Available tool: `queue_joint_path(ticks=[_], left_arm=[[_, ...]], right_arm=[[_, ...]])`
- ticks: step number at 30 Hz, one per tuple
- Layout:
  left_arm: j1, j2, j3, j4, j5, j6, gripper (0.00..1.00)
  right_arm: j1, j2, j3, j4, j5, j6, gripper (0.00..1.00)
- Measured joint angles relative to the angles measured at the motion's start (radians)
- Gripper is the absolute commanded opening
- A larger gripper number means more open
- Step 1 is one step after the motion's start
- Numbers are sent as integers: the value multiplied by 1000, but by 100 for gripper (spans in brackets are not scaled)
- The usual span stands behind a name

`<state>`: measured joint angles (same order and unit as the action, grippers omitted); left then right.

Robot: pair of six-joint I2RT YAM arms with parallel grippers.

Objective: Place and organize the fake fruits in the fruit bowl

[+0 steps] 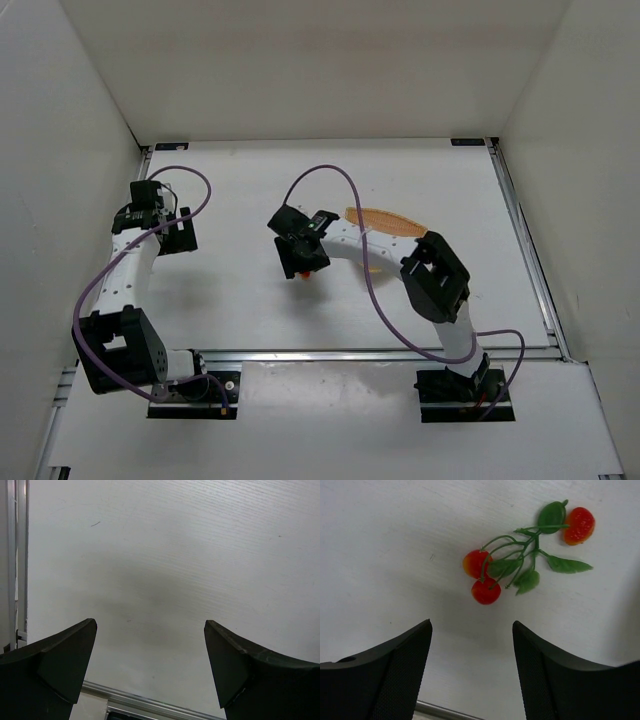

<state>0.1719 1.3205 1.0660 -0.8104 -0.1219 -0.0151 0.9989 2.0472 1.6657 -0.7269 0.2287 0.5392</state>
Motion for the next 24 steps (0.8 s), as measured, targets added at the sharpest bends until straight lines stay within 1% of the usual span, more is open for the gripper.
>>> queue_joint_path(ticks=[5, 13, 17, 24], left_arm=[[0, 18, 0, 0, -2, 0, 100], [0, 33, 0, 0, -2, 1, 100], [0, 33, 0, 0, -2, 7, 100], [0, 33, 0, 0, -2, 8, 100]], right_arm=[[5, 43, 34, -17, -5, 69, 60], [-5, 92, 123, -52, -7, 132, 59], [-14, 127, 125, -72, -7, 136, 56], [-21, 152, 124, -87, 5, 135, 56]])
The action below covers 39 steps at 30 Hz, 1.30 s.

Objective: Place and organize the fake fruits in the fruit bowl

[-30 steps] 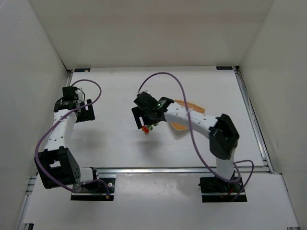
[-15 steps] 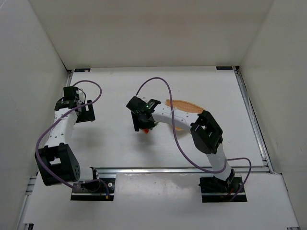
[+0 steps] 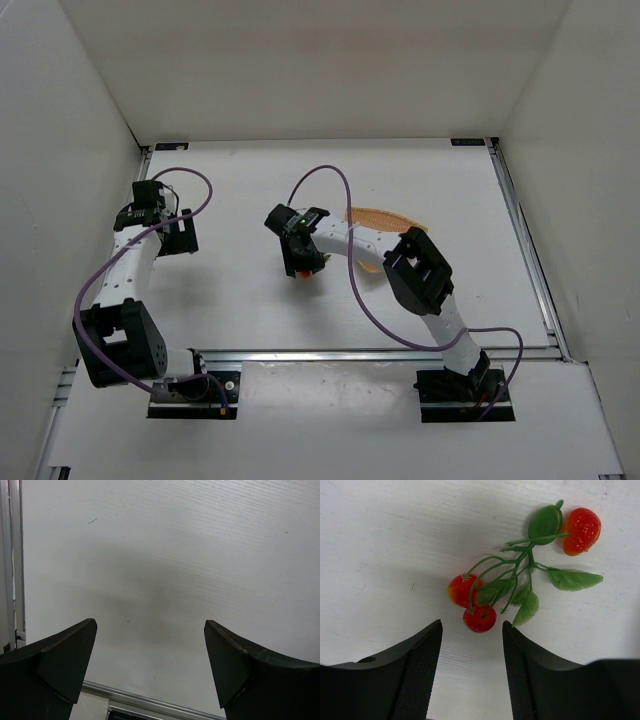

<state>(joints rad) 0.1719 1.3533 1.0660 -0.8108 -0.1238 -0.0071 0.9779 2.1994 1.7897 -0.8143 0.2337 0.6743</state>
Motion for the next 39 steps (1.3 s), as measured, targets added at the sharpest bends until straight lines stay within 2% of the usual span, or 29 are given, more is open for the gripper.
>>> queue_joint_path(ticks=[7, 11, 12, 15, 24, 27, 30, 39], left_arm=[[0, 0, 0, 0, 0, 0, 100], [0, 0, 0, 0, 0, 1, 100], [0, 0, 0, 0, 0, 3, 100], [0, 0, 0, 0, 0, 7, 100], [0, 0, -8, 0, 0, 10, 100], [0, 0, -9, 0, 0, 10, 100], [0, 1, -9, 0, 0, 10, 100], [-33, 1, -9, 0, -17, 23, 100]], right_arm=[[-8, 11, 0, 2, 3, 0, 49], [-23, 21, -4, 2, 2, -3, 40], [-24, 22, -4, 1, 1, -4, 34], [-32, 22, -4, 3, 0, -6, 33], [-33, 4, -34, 27, -10, -23, 16], [-30, -19, -45, 28, -13, -26, 16], [-23, -92, -57, 24, -18, -27, 15], [-49, -467, -130, 51, 0, -23, 14]])
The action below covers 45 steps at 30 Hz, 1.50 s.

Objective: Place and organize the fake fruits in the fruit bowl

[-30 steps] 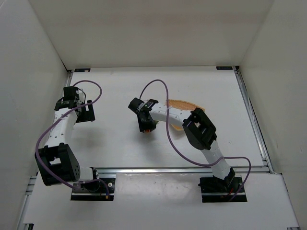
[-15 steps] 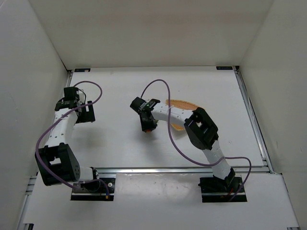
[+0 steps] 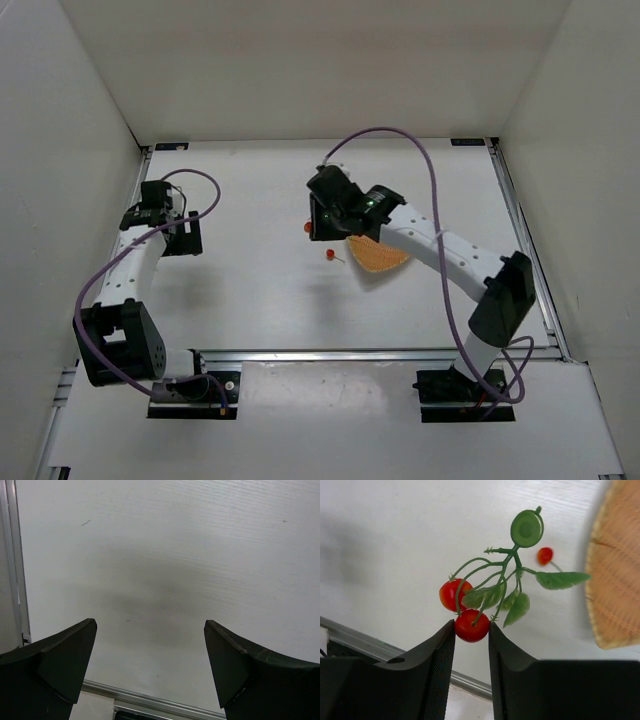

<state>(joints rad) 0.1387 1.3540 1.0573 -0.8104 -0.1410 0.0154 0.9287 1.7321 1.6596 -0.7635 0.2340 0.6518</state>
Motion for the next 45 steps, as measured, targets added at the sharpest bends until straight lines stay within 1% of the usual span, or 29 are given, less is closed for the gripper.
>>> queue_joint_path(ticks=[3, 7, 8, 9, 11, 12, 13, 14, 15, 17, 19, 22, 24, 28, 29, 33, 35, 37, 43, 45], left_arm=[[-72, 0, 0, 0, -14, 24, 100], [-225, 32, 16, -5, -40, 63, 100], [-276, 54, 33, -12, -51, 73, 100], [-312, 75, 51, -16, -58, 79, 100], [-404, 130, 100, -24, -80, 92, 100], [-448, 158, 129, -27, -85, 98, 100], [-492, 190, 160, -27, -90, 102, 100], [-532, 220, 192, -29, -94, 106, 100], [-573, 254, 229, -34, -99, 109, 100], [-643, 327, 305, -40, -103, 109, 100], [-701, 406, 385, -44, -102, 109, 100], [-777, 526, 479, -51, -94, 109, 100], [-816, 598, 526, -54, -88, 112, 100], [-872, 706, 594, -64, -52, 124, 93], [-880, 722, 607, -68, -35, 126, 90], [-889, 760, 655, -77, 50, 134, 79], [-888, 771, 677, -78, 87, 134, 79], [-888, 784, 695, -80, 117, 133, 77], [-889, 842, 730, -79, 174, 130, 74], [-889, 865, 742, -81, 183, 129, 69]], right_arm=[[-72, -68, -67, 8, 14, 3, 14], [-211, -90, -164, 3, 30, 3, 14], [-253, -87, -184, 2, 30, 3, 17], [-293, -82, -198, -3, 28, 0, 27], [-371, -60, -202, -9, 16, -5, 36], [-404, -45, -202, -8, 5, -6, 43], [-431, -29, -202, -7, -7, -5, 47], [-452, -11, -202, -7, -18, -7, 50], [-466, 6, -203, -7, -30, -11, 59], [-487, 37, -209, -6, -57, -16, 72], [-493, 47, -222, -7, -80, -21, 81], [-496, 31, -252, -1, -106, -30, 83], [-499, -10, -286, -4, -117, -30, 83], [-539, -180, -383, -7, -129, -25, 83], [-557, -235, -410, -3, -128, -23, 83], [-635, -415, -494, -12, -125, -6, 83], [-679, -483, -536, -21, -126, 0, 83], [-715, -536, -570, -31, -126, 2, 83], [-771, -608, -596, -61, -126, 2, 83], [-778, -614, -596, -66, -126, 1, 83]])
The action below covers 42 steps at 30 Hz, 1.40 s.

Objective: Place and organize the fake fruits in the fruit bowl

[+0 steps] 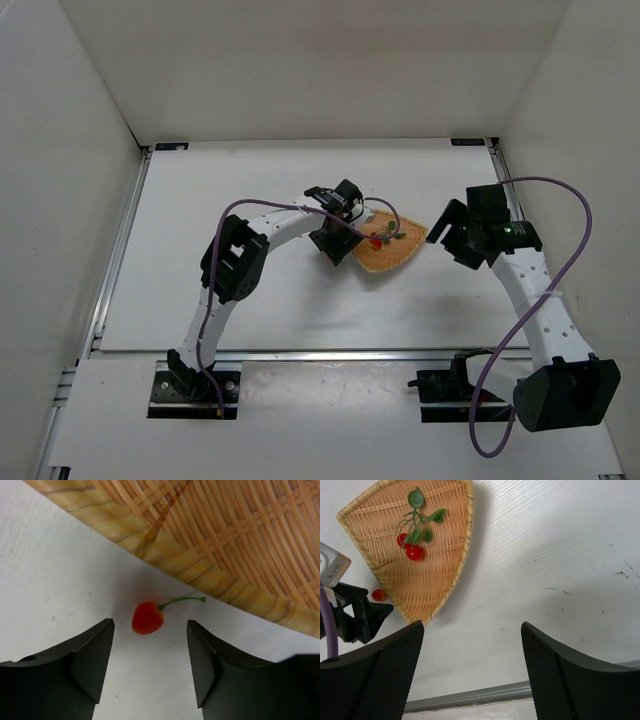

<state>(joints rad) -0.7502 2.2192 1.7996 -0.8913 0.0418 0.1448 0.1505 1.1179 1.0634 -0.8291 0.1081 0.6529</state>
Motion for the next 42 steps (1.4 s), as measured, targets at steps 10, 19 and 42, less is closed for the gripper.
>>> queue_joint_path(ticks=[10, 19, 42], left_arm=[[0, 43, 37, 1, 12, -4, 47], [0, 40, 35, -24, -1, -6, 11], [-79, 32, 357, -15, -97, 3, 58]], right_arm=[[-1, -1, 0, -19, 0, 0, 83], [-1, -8, 0, -35, 0, 0, 82], [-13, -61, -15, -38, 23, 0, 82]])
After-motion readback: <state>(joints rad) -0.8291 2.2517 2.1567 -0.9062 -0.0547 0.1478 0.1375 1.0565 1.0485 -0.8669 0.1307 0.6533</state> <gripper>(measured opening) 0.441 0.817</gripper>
